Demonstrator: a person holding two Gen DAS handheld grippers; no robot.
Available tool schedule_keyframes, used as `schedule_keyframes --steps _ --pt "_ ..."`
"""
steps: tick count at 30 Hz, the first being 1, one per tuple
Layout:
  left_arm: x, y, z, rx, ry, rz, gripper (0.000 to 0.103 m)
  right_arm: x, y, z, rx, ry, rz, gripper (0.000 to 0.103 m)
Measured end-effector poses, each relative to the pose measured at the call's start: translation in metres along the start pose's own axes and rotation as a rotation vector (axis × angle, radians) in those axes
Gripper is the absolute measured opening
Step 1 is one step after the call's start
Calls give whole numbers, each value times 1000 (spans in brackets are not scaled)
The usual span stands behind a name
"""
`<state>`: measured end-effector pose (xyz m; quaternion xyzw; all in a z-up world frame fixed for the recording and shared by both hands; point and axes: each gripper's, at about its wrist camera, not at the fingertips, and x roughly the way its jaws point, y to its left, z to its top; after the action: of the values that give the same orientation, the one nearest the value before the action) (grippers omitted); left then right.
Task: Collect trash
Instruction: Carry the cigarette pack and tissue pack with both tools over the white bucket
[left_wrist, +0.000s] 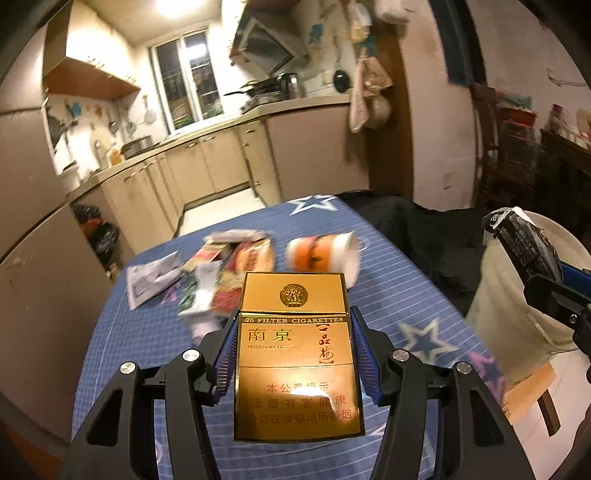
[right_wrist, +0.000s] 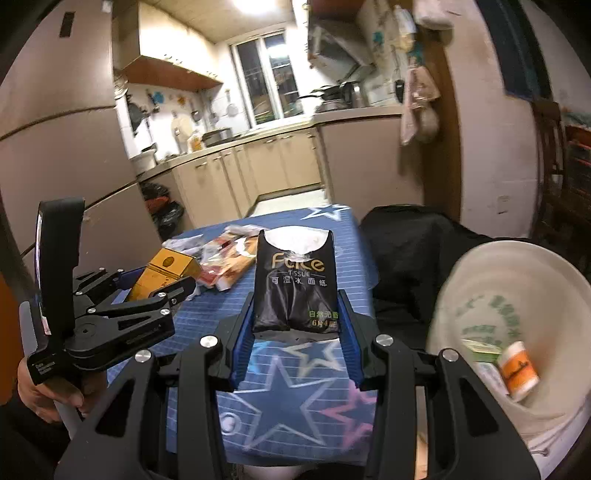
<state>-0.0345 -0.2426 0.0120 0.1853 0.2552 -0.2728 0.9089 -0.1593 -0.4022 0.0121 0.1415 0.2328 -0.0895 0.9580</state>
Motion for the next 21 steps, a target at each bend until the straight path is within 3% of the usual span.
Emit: schedule_keyframes --steps 13,21 --pt "6 -107 31 129 -36 -135 57 -64 -103 3 81 -84 -209 40" --pt "17 -173 54 190 -28 -278 57 -91 -154 -4 124 -94 -334 40"
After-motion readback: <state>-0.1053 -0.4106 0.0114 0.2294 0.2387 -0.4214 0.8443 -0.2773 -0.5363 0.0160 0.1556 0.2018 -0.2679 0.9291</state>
